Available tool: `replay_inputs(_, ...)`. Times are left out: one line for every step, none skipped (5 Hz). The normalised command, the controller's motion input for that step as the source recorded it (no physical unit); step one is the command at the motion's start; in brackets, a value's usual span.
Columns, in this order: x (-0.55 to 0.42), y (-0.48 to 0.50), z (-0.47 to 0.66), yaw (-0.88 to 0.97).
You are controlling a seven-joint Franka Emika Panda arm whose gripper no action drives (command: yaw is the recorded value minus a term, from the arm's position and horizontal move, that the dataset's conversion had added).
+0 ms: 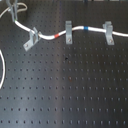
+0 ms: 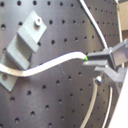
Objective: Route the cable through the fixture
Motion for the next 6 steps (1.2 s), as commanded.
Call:
replay_inputs(0.319, -0.546, -0.14, -0.02)
replay_inputs(0.348, -0.505, -0.3, -0.01)
replay_inputs(0.216, -0.437, -0.63, 0.0)
replay_inputs(0.253, -0.362, 0.0, 0.15)
replay_inputs(0.002, 0.033, 0.23, 0.93)
replay_inputs(-0.027, 0.048, 0.21, 0.95)
